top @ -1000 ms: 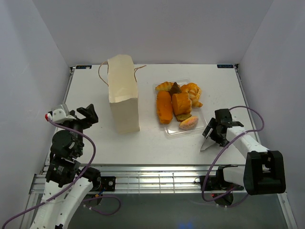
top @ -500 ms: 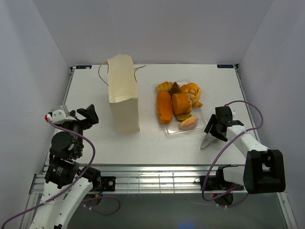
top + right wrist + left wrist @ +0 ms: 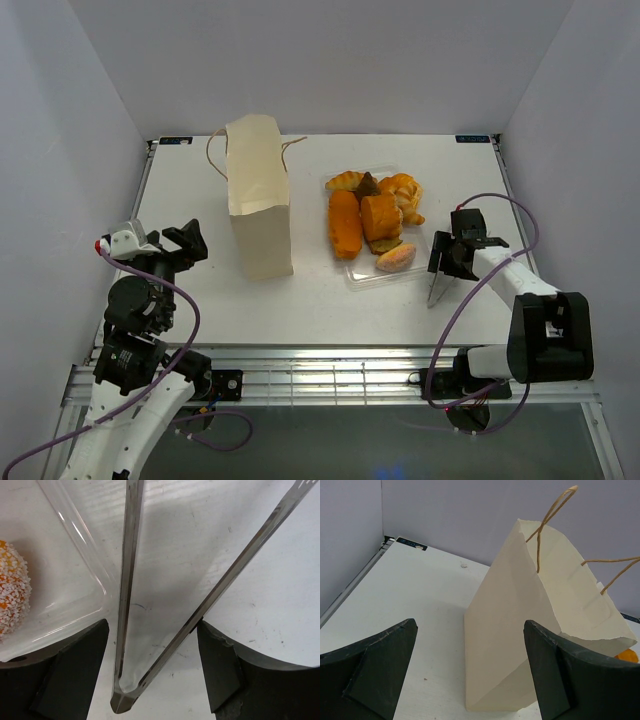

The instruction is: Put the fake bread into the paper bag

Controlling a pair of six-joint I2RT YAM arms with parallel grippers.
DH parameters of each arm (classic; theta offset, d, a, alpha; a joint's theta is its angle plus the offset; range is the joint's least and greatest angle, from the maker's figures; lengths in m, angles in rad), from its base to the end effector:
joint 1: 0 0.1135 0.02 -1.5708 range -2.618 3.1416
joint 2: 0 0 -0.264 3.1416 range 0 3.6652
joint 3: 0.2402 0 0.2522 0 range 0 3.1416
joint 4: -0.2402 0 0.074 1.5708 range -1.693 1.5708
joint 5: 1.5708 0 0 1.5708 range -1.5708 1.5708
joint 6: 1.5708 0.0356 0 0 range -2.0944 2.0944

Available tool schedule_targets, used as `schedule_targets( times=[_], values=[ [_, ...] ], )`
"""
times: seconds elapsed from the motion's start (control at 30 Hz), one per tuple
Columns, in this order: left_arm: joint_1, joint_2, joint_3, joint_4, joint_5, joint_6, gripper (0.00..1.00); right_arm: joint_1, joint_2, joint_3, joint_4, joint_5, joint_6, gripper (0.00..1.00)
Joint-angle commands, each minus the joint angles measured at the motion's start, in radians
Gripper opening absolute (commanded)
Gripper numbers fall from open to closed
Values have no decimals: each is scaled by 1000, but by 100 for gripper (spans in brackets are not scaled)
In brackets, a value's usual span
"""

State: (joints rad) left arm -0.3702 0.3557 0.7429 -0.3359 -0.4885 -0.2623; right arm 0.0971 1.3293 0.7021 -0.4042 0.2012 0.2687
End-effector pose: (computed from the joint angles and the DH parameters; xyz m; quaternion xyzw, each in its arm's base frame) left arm 0.0825 -0.0141 0.3589 -0.1390 0.6768 -0.0605 0.7204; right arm 0.2459 0.0168 0.1812 0.1088 0.9532 -0.0470 0.2783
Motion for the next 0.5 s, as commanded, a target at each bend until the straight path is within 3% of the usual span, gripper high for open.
schedule_targets(
  times=[0.0, 0.27, 0.47],
  values=[
    [-6, 3, -10, 6, 14, 9, 98, -5, 25, 68, 11, -48, -126, 77],
    [-12, 14, -11, 6, 25, 9, 98, -8, 94, 138, -27, -25, -195, 82],
    [-18, 17, -13, 8, 25, 11, 98, -8, 65, 85, -10, -39, -161, 83]
  ],
)
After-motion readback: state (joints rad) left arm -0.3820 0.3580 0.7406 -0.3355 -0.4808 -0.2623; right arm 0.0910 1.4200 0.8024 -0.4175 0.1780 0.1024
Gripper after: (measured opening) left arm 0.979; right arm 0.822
